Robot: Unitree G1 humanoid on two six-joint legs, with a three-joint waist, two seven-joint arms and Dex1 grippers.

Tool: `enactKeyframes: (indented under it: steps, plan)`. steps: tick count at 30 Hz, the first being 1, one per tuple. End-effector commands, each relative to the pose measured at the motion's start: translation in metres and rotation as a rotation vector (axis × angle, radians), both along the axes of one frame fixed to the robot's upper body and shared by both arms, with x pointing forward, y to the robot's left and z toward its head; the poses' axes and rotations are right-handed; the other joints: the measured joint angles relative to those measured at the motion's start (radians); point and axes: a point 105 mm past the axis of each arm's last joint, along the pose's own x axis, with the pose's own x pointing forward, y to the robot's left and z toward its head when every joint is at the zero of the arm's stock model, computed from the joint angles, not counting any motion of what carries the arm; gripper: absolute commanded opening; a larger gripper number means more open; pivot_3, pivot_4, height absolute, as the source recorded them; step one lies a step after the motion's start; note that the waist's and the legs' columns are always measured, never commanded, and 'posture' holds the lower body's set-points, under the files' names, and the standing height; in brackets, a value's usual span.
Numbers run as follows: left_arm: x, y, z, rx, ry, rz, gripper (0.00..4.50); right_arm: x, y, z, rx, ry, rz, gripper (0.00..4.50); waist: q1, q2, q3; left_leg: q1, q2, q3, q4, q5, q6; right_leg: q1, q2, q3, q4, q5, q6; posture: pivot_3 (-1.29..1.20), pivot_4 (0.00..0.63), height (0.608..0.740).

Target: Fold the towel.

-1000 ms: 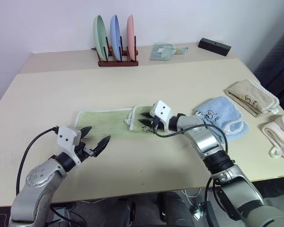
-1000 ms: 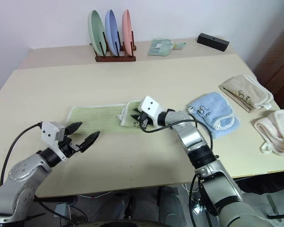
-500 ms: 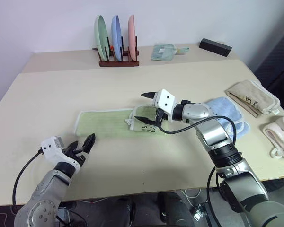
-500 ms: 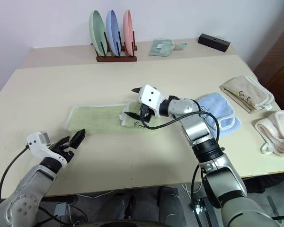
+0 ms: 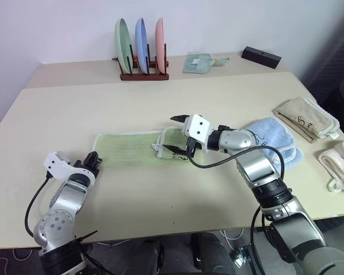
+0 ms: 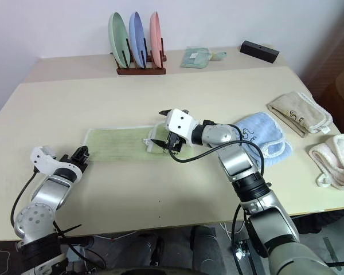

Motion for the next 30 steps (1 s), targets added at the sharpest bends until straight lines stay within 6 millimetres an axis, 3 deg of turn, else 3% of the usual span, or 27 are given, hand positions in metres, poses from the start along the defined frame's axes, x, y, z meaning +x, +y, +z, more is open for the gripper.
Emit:
enactKeyframes:
  steps: [1,7,9,12,15,19,23,25,30]
  plan:
    - [0.004,0.003,0.024,0.054,-0.096,-0.022,0.02,-0.004,-0.005,0.013,0.009,-0.049,-0.006,4.5,0.0,0.0,0.0,0.0,0.0,0.0,0.0,0.0,0.0,0.0,0.0,0.0,0.0,0.0,0.0,0.0,0.15,0.733]
    - [-0.006,0.046,0.072,0.266,-0.249,0.026,0.02,-0.003,-0.019,0.007,-0.004,-0.025,-0.049,4.5,-0.006,0.0,0.0,0.0,0.0,0.0,-0.001,0.0,0.0,-0.001,0.0,0.0,0.0,0.0,0.0,0.0,0.15,0.733]
    - [-0.008,0.044,0.091,0.348,-0.308,-0.029,0.02,-0.001,-0.026,0.005,-0.011,-0.019,-0.071,4.5,-0.005,0.0,0.0,0.0,0.0,0.0,-0.001,0.0,-0.001,-0.001,0.001,0.0,0.0,0.0,0.0,0.0,0.15,0.733]
    - [-0.005,0.017,0.107,0.487,-0.353,-0.212,0.02,0.001,-0.032,0.002,-0.017,-0.01,-0.089,4.5,-0.001,0.0,0.0,0.0,0.0,0.0,-0.001,0.0,0.0,-0.001,0.0,0.0,0.0,0.0,0.0,0.0,0.15,0.733]
    - [-0.003,-0.031,0.112,0.589,-0.397,-0.454,0.02,0.002,-0.033,-0.001,-0.023,-0.005,-0.094,4.5,0.005,0.0,0.0,0.0,0.0,0.0,-0.001,0.0,0.0,0.0,0.0,0.0,0.0,0.0,0.0,0.0,0.15,0.733]
    - [-0.003,-0.103,0.111,0.697,-0.469,-0.763,0.02,0.004,-0.033,-0.004,-0.021,0.005,-0.11,4.5,0.009,0.0,0.0,0.0,-0.001,0.0,0.0,0.0,0.0,0.0,0.0,0.0,0.0,0.0,0.0,0.0,0.15,0.733]
    - [-0.002,-0.15,0.104,0.739,-0.513,-0.944,0.02,0.005,-0.037,-0.008,-0.025,0.012,-0.134,4.5,0.007,0.0,0.0,0.0,0.0,0.0,-0.001,0.0,0.0,-0.001,0.0,0.0,0.0,0.0,0.0,0.0,0.15,0.733]
    - [0.001,-0.171,0.094,0.767,-0.507,-1.03,0.02,0.005,-0.041,-0.011,-0.026,0.018,-0.155,4.5,0.008,0.0,0.0,0.0,0.0,0.0,-0.001,0.0,0.0,-0.001,0.0,0.0,0.0,0.0,0.0,0.0,0.15,0.733]
    - [0.0,-0.189,0.078,0.798,-0.497,-1.15,0.02,0.005,-0.047,-0.013,-0.03,0.022,-0.183,4.5,0.002,0.0,0.0,0.0,0.0,0.0,-0.001,0.0,0.0,-0.001,0.0,0.001,0.0,0.0,0.0,0.0,0.15,0.733]
